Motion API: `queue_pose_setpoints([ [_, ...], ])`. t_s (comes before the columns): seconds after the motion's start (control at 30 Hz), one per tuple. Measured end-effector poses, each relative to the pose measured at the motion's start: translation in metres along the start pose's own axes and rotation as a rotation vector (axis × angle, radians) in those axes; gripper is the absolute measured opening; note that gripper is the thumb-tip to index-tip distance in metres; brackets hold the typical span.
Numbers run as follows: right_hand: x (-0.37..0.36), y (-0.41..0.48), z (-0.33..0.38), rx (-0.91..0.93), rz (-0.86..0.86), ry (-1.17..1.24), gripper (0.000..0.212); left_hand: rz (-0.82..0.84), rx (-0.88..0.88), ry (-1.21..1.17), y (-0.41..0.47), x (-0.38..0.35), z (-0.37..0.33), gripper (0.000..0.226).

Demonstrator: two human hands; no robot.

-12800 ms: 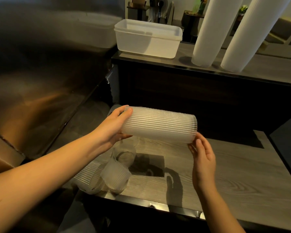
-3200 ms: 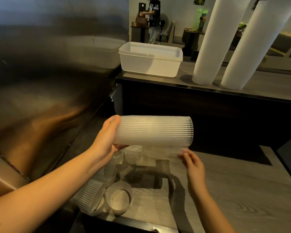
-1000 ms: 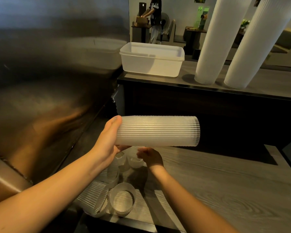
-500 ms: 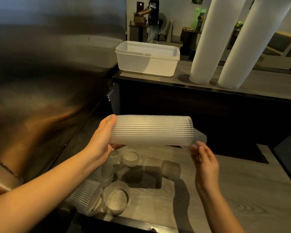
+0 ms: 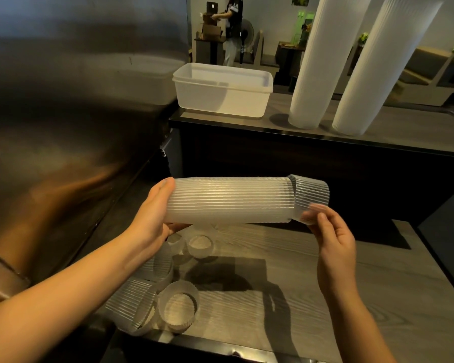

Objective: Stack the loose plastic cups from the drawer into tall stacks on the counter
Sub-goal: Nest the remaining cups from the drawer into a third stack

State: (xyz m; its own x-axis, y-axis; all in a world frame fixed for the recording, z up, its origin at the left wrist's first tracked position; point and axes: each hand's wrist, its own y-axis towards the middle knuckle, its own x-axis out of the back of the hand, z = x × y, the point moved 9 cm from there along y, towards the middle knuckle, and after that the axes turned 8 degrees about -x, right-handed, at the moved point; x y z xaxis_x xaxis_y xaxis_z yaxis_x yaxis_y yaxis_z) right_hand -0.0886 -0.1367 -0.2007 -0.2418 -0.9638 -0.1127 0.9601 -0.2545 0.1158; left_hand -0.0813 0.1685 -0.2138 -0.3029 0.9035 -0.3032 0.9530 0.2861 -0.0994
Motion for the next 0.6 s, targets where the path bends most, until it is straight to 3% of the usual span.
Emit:
queue_pose_setpoints([
  [0.33, -0.034, -0.002, -0.004, 0.025, 0.209, -0.213, 0.028, -0.006, -0.002, 0.025, 0.001, 0.000, 0.000, 0.034],
  [0.53, -0.008, 0.006, -0.033, -0.025, -0.062, 0.010, 0.027, 0.007, 0.014, 0.006, 0.001, 0.001, 0.002, 0.038],
  [0.6, -0.014, 0.008, -0.066, -0.105, -0.072, -0.102, 0.023, 0.003, 0.015, 0.006, 0.001, 0.002, 0.002, 0.037],
])
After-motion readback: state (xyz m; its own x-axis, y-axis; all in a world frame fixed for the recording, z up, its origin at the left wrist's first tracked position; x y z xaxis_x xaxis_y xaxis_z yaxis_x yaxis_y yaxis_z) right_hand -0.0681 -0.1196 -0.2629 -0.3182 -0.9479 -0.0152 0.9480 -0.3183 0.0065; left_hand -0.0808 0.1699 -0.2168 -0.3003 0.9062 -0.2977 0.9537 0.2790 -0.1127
